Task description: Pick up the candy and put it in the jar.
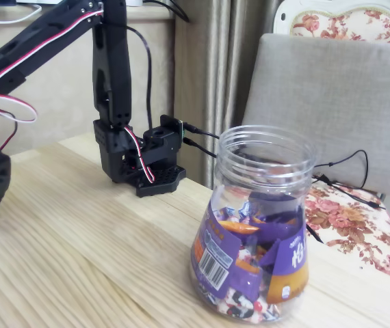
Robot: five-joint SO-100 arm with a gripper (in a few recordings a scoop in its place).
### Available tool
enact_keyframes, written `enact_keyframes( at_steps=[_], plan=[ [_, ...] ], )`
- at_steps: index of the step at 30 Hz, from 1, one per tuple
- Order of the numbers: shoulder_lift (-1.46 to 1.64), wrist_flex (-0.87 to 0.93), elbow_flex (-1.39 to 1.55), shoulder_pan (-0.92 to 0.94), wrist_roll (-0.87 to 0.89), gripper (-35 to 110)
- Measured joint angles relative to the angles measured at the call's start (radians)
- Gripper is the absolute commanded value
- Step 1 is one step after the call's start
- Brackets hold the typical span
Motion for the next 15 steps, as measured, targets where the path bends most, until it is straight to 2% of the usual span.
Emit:
enact_keyframes(
  at_steps=[15],
  plan=[
    [0.308,0.173,0.000,-0.048,-0.057,0]
  ],
)
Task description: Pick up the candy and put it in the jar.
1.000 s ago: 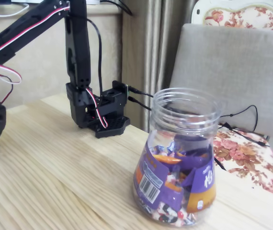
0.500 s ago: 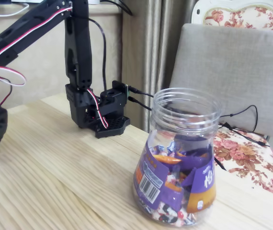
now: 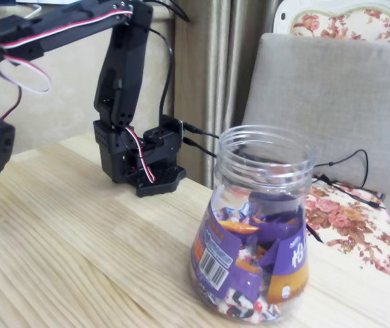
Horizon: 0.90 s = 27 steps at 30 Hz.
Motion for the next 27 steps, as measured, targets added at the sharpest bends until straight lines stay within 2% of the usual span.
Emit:
enact_keyframes(
  at_steps=[6,10,27],
  plan=[
    [0.169,0.103,-0.012,-0.101,-0.005,0],
    [0.216,0.213,-0.130,-0.195,-0.037,0],
    [0.259,0.604,-0.681,-0.919,-0.106,0]
  ],
)
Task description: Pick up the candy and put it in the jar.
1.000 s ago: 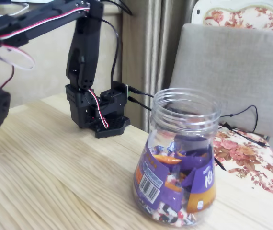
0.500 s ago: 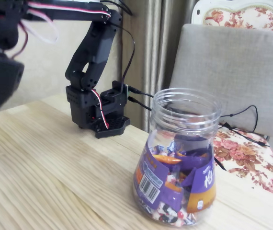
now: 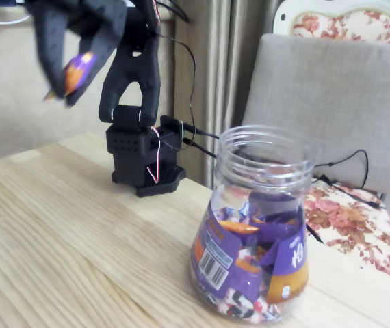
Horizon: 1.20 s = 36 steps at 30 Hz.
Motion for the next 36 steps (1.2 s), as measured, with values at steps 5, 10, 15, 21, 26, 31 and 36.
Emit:
enact_keyframes(
  at_steps=[5,10,15,21,26,31,36],
  plan=[
    [-0.075,0.038,-0.086,-0.190,-0.029,0],
    [-0.114,0.038,-0.109,-0.325,-0.060,0],
    [-0.132,0.038,-0.109,-0.459,-0.060,0],
    [-0.229,0.040,-0.126,-0.555,-0.071,0],
    [-0.288,0.037,-0.146,-0.572,-0.071,0],
    [-0.390,0.054,-0.232,-0.600,-0.058,0],
    [-0.446,0.054,-0.296,-0.624,-0.058,0]
  ],
)
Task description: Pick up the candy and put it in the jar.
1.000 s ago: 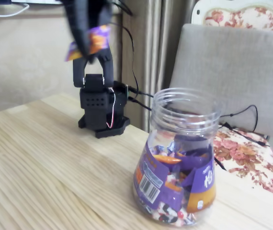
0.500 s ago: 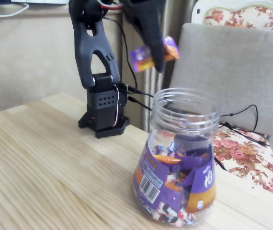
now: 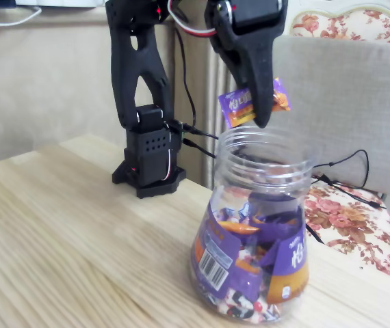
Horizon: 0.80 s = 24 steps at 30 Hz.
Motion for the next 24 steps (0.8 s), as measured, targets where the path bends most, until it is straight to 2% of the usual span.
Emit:
enact_keyframes(
  at_steps=[12,20,24],
  plan=[
    [-0.075,0.000,-0.115,-0.028,-0.012,1],
    [-0.083,-0.014,-0.115,-0.028,-0.012,22],
    [-0.081,-0.028,-0.100,-0.028,-0.009,23]
  ],
)
